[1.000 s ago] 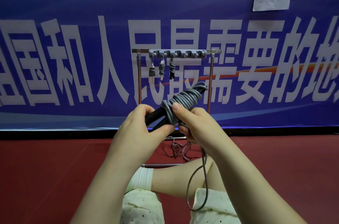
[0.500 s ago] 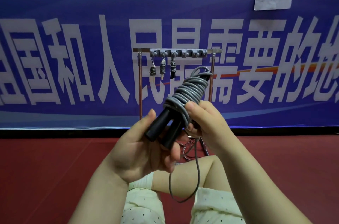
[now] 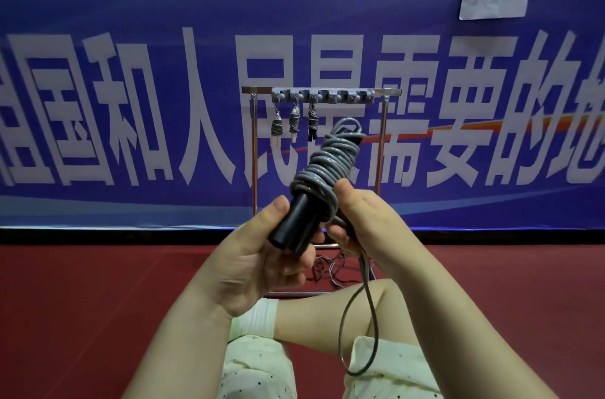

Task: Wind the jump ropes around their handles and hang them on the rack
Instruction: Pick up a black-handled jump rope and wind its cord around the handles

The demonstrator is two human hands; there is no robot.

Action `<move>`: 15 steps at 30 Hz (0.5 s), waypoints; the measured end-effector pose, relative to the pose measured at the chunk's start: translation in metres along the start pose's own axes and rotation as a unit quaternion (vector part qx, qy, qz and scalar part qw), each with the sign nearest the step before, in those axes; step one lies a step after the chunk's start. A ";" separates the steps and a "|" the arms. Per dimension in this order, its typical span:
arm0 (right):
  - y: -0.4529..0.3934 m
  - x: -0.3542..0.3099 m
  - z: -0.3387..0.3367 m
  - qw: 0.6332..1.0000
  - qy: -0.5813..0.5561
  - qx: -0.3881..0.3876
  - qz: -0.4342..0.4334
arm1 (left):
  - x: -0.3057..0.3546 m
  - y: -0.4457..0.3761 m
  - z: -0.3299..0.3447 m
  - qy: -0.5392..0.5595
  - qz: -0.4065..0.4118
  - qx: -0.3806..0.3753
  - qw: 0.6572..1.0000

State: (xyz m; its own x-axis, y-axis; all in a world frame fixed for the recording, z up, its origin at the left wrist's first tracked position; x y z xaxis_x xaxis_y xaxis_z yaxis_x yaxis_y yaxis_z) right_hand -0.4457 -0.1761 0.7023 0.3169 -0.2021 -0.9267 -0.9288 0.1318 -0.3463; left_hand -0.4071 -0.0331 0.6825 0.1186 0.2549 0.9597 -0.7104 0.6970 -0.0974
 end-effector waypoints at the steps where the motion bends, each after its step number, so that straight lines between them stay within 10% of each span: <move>1: 0.000 0.000 0.000 1.000 0.009 0.007 0.006 | -0.001 0.000 0.000 -0.014 0.005 0.010 1.000; 15: -0.010 -0.011 0.005 0.992 0.094 -0.005 0.080 | 0.016 0.001 -0.004 -0.193 0.129 0.157 0.960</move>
State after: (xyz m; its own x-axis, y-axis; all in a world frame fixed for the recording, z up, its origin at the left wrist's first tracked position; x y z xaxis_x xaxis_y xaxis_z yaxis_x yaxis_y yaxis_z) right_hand -0.4384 -0.1701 0.7154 0.1254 -0.3562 -0.9260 -0.9662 0.1680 -0.1955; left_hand -0.4033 -0.0260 0.6964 -0.3110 0.0827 0.9468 -0.8630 0.3927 -0.3178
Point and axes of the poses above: each hand's wrist, its own y-axis away from the middle knuckle, its own z-axis out of the palm, x = y × z, the point moved 3 cm from there along -y, towards the middle knuckle, and after that the axes turned 7 degrees about x, right-handed, at the moved point
